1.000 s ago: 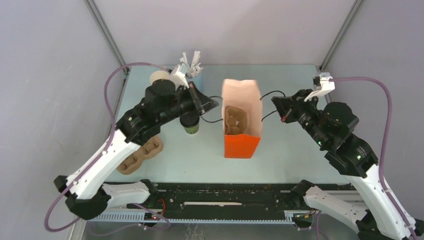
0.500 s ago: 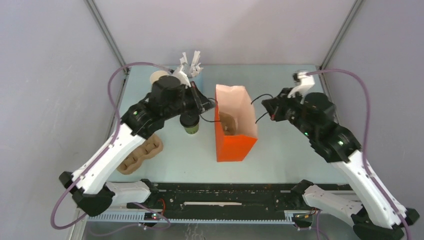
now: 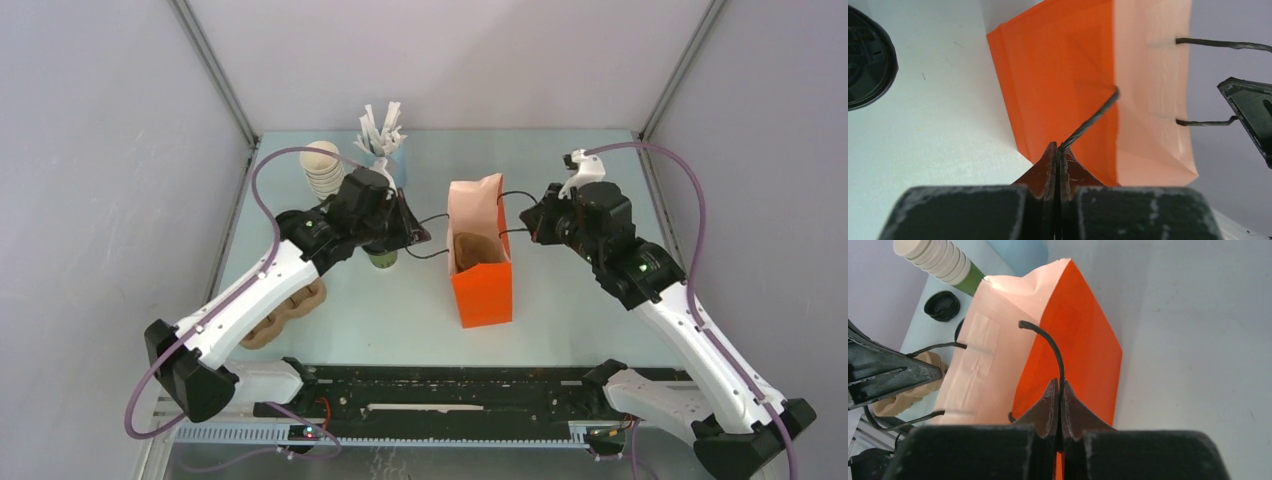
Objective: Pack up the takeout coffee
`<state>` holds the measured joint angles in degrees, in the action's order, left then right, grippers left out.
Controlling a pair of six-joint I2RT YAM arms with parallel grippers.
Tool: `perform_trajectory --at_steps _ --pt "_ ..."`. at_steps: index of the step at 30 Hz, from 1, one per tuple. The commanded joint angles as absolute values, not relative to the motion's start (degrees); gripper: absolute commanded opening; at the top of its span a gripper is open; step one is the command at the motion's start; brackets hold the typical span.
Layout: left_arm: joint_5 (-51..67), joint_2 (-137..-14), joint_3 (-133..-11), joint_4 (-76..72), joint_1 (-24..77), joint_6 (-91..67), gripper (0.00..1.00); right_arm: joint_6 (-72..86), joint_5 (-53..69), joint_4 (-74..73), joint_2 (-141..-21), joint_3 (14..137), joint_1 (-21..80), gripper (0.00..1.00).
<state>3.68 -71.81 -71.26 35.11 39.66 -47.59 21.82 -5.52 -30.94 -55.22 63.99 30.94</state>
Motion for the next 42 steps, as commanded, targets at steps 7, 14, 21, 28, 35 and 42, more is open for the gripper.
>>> perform_trajectory --at_steps 7,14,21,28,35,42 --pt "4.7 -71.3 -88.9 35.4 39.4 -40.8 0.00 13.3 2.0 -20.5 -53.5 74.6 27.9 0.00" --pt "5.8 -66.2 -78.0 30.1 39.4 -42.5 0.00 4.4 7.3 -16.4 -56.3 78.0 25.1 0.00" --pt "7.2 -64.0 -67.3 23.3 40.3 -41.2 0.00 -10.1 29.7 -8.4 -62.1 78.1 20.0 0.00" --pt "1.7 -64.2 -57.1 15.9 45.9 -31.5 0.00 -31.3 38.9 -9.9 -68.9 78.0 19.0 0.00" --pt "-0.7 -71.2 -59.0 16.8 51.1 -34.0 0.00 -22.6 55.8 -0.9 -76.4 79.2 13.8 0.00" --pt "0.7 -74.5 -62.8 17.4 52.5 -34.0 0.00 -21.4 66.8 -4.7 -77.2 78.0 13.4 0.00"
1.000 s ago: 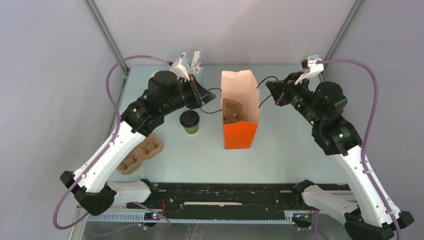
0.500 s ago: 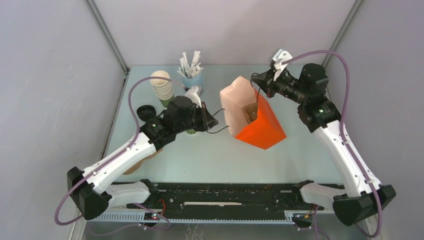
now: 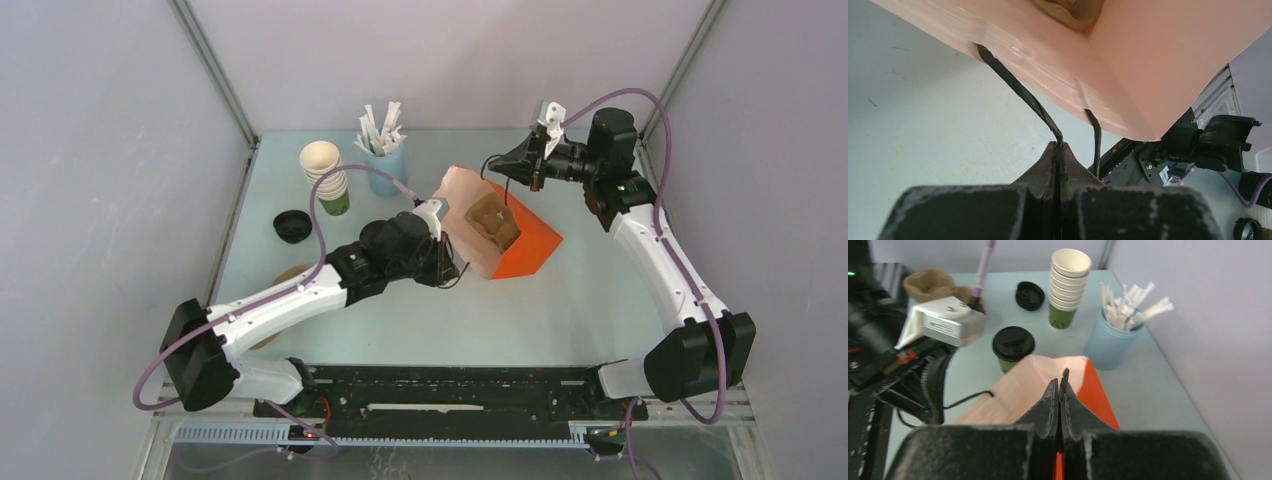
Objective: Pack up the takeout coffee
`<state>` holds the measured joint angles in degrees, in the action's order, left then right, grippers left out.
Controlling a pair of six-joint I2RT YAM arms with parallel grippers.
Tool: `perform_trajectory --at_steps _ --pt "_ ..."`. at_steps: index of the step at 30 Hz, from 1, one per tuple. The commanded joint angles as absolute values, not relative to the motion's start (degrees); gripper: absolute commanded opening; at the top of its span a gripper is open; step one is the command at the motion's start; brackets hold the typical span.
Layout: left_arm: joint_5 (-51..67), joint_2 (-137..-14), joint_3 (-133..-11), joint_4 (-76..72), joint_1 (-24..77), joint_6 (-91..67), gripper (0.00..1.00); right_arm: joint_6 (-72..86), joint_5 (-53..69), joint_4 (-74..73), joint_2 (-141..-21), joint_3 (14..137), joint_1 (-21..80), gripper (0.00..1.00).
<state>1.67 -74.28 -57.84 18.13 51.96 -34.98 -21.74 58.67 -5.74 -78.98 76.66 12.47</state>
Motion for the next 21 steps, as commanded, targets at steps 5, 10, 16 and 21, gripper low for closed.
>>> perform_trajectory --at_steps 5,10,16,21 --pt "0.6 -75.1 -63.0 19.7 52.4 -31.5 0.00 -23.9 66.1 -9.8 -75.8 77.7 13.5 0.00" --pt "-3.3 -73.4 -69.0 28.7 51.9 -28.1 0.00 -8.7 58.7 -1.5 -75.6 77.5 13.2 0.00" --pt "4.9 -76.3 -91.9 43.6 43.9 -26.1 0.00 8.1 38.8 -3.6 -69.6 77.9 13.5 0.00" --pt "12.3 -84.7 -113.7 51.6 43.0 -24.0 0.00 16.1 23.6 -12.8 -60.9 80.8 13.8 0.00"
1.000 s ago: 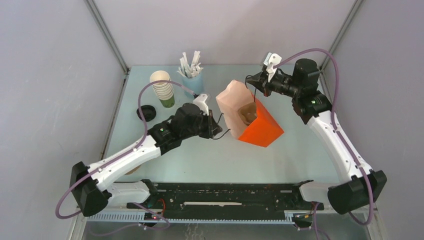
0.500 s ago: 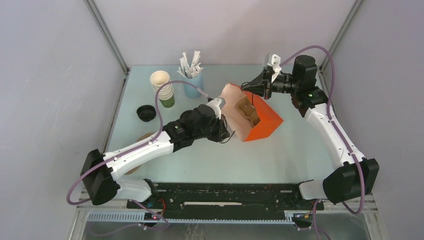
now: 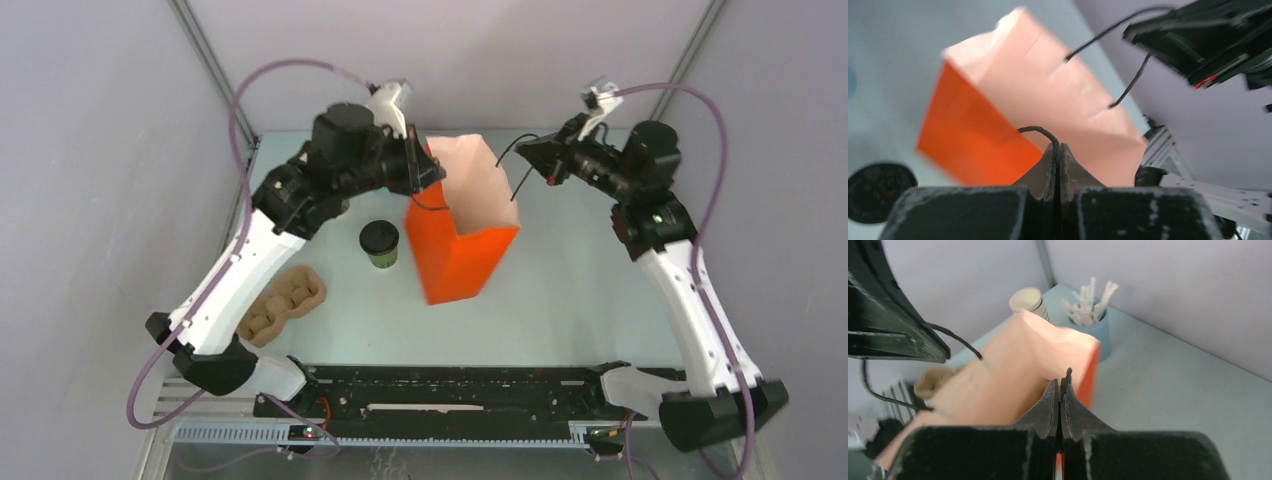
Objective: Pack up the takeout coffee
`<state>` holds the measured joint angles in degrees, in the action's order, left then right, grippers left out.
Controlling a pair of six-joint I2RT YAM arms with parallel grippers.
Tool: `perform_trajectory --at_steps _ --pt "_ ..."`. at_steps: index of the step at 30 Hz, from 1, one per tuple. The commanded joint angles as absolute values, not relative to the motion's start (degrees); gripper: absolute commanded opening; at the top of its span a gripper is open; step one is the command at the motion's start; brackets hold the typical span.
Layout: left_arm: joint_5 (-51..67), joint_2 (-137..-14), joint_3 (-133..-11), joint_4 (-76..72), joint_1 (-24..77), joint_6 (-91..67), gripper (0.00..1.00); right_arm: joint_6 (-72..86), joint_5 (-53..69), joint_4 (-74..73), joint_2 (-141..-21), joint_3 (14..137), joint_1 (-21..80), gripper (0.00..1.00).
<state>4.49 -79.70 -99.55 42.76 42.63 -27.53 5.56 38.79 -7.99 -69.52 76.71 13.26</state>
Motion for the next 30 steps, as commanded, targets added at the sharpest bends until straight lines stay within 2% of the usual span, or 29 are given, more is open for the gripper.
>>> perform_trajectory --at_steps 1,4,6,10,13,15,17,20,23,27,30 --pt "12.5 -87.1 -118.3 54.6 43.0 -23.8 0.00 17.4 22.3 -13.6 -59.4 81.2 14.3 0.00" --pt "11.7 -92.0 -128.2 62.1 42.9 -24.1 0.00 22.0 19.3 -15.6 -56.3 81.1 16.6 0.00" --pt "9.3 -93.7 -130.6 66.0 42.6 -24.4 0.00 22.1 18.1 -18.0 -55.5 79.8 18.8 0.00" --pt "9.0 -92.7 -115.6 62.6 40.6 -26.6 0.00 22.4 10.4 -22.9 -53.9 74.1 22.5 0.00" --pt "9.6 -95.2 -101.8 56.8 39.9 -28.2 0.00 21.9 6.4 -21.9 -51.7 59.9 21.8 0.00" --pt "12.4 -99.5 -100.4 57.4 39.3 -29.2 0.00 20.2 9.5 -23.1 -51.2 53.1 18.0 0.00" --pt "11.1 -102.5 -111.1 64.0 40.2 -28.4 0.00 19.3 10.5 -26.0 -49.5 57.1 13.6 0.00" --pt "12.7 -103.4 -129.0 65.8 41.5 -29.6 0.00 16.7 6.4 -30.3 -48.0 67.8 12.1 0.00" --pt "14.4 -104.6 -138.9 67.3 41.2 -30.7 0.00 14.5 7.7 -36.6 -50.1 75.7 12.0 0.00" --pt "16.4 -103.2 -138.1 68.8 39.5 -32.2 0.00 17.7 7.7 -39.5 -50.0 80.2 12.0 0.00" --pt "12.7 -99.6 -124.9 67.6 39.0 -31.3 0.00 19.6 7.2 -39.0 -49.0 77.0 12.1 0.00"
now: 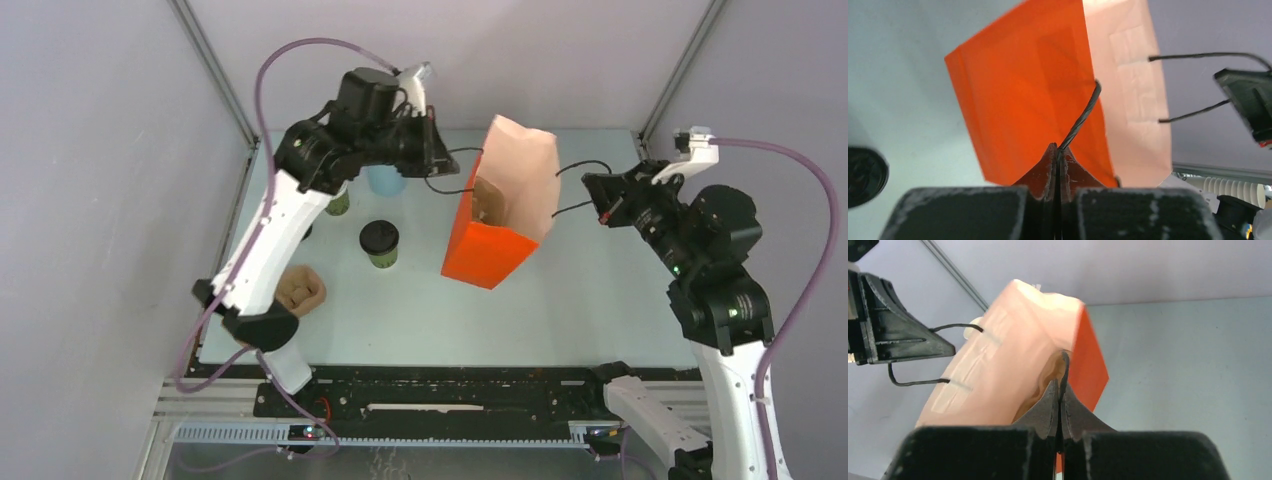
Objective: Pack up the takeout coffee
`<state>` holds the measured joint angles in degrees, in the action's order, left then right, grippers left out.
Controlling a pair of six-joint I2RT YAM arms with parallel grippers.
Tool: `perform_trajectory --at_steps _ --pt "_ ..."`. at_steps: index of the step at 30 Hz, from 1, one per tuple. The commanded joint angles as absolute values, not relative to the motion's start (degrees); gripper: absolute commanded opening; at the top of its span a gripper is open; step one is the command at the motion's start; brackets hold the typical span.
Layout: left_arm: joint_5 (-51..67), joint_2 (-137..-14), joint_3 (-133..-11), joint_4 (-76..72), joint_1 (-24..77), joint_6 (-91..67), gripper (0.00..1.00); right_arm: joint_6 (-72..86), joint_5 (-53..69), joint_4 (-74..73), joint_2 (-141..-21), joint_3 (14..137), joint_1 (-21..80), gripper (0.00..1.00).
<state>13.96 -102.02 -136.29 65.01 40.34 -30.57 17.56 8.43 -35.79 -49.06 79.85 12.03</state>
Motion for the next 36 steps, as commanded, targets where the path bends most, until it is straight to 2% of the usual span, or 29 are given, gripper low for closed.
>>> perform_trajectory --at_steps 1,3,6,8,10,12,14,19,24,31,36 --pt "12.6 -98.5 -117.3 65.5 38.4 -31.1 0.00 19.9 7.2 -35.8 -47.8 71.1 12.1 0.00" --pt "14.8 -97.8 -109.2 64.1 37.1 -31.6 0.00 19.4 10.8 -26.6 -45.6 58.7 11.8 0.00" --pt "10.1 -95.1 -114.3 65.9 38.9 -29.3 0.00 19.8 11.2 -25.9 -43.2 59.0 10.9 0.00" --pt "7.9 -92.1 -113.4 61.8 39.8 -28.8 0.00 19.5 10.9 -23.2 -42.2 57.9 10.7 0.00" --pt "9.6 -92.0 -113.6 59.8 38.9 -29.9 0.00 19.4 13.5 -25.9 -46.1 61.2 9.1 0.00" --pt "12.2 -94.7 -120.0 61.5 39.2 -29.4 0.00 19.6 18.7 -27.1 -49.6 66.1 7.8 0.00" --pt "11.1 -96.2 -125.0 63.2 40.2 -27.5 0.00 19.1 22.4 -24.2 -49.9 67.0 7.9 0.00" --pt "4.2 -92.7 -121.3 61.2 42.0 -24.0 0.00 16.7 29.5 -15.0 -50.4 68.2 7.5 0.00" --pt "3.2 -94.1 -125.5 59.8 41.9 -21.9 0.00 17.9 37.4 -2.4 -56.6 71.0 7.4 0.00" --pt "2.5 -91.8 -111.1 53.3 43.8 -20.2 0.00 11.6 37.1 0.8 -63.0 76.4 7.6 0.00" --pt "2.3 -85.2 -90.3 40.5 46.7 -22.0 0.00 6.1 42.6 0.3 -67.9 77.3 7.2 0.00"
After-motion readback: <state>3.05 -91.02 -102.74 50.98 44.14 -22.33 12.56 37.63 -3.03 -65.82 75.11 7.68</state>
